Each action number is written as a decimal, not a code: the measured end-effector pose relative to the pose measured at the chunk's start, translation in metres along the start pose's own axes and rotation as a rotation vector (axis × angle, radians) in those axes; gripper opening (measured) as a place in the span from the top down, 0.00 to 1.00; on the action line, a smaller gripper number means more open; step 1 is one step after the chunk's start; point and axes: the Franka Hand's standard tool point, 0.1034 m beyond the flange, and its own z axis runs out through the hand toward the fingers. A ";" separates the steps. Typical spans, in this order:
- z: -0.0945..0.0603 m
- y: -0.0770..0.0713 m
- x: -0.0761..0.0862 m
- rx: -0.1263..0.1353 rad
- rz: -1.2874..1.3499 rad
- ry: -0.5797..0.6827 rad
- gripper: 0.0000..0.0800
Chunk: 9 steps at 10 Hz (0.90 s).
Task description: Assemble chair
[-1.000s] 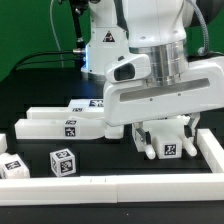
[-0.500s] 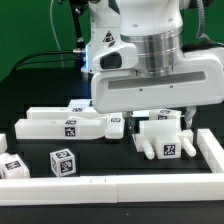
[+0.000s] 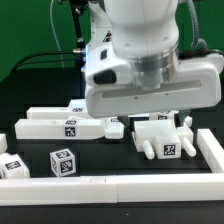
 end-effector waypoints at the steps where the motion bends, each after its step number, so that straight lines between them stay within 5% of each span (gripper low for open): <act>1: -0.003 -0.005 0.010 0.002 0.004 -0.103 0.19; 3: 0.003 -0.015 0.020 0.010 0.041 -0.220 0.19; 4: 0.012 -0.021 0.021 0.055 0.142 -0.255 0.19; 6: 0.017 -0.016 0.006 0.049 0.112 -0.415 0.19; 8: 0.011 -0.004 0.015 0.054 0.082 -0.403 0.19; 9: 0.002 0.004 0.006 0.021 0.056 -0.427 0.19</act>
Offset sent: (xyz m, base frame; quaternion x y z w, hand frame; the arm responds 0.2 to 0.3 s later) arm -0.0039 0.0271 -0.0210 0.1139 -0.1282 0.2425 0.9549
